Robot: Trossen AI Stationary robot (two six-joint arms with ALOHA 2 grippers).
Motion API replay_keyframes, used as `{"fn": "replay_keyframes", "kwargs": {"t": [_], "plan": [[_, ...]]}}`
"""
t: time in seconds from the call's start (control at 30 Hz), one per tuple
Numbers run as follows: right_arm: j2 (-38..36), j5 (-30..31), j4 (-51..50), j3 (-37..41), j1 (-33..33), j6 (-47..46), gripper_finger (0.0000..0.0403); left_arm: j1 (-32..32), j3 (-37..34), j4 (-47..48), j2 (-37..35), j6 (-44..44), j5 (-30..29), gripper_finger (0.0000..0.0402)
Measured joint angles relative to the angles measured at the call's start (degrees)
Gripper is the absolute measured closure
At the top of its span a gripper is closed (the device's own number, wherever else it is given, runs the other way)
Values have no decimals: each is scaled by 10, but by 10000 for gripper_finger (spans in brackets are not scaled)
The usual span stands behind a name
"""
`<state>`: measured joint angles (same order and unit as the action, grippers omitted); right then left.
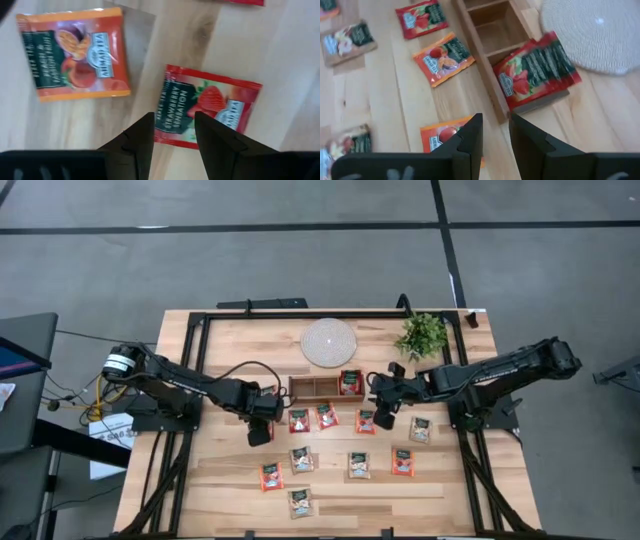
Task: Pick & Place Tea
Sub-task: Put the left red tea bag into the right slot of the wooden organizer
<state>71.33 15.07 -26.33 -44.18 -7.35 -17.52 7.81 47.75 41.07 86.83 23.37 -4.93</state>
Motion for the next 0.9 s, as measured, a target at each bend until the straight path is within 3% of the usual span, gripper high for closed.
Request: {"fn": "replay_keyframes", "kwargs": {"t": [0.4, 0.9], "plan": [[0, -46, 2, 0, 31, -37, 317, -19, -19, -14, 0, -39, -1, 269], [0, -47, 32, 0, 29, -48, 317, -18, -71, -71, -2, -20, 7, 269]]}}
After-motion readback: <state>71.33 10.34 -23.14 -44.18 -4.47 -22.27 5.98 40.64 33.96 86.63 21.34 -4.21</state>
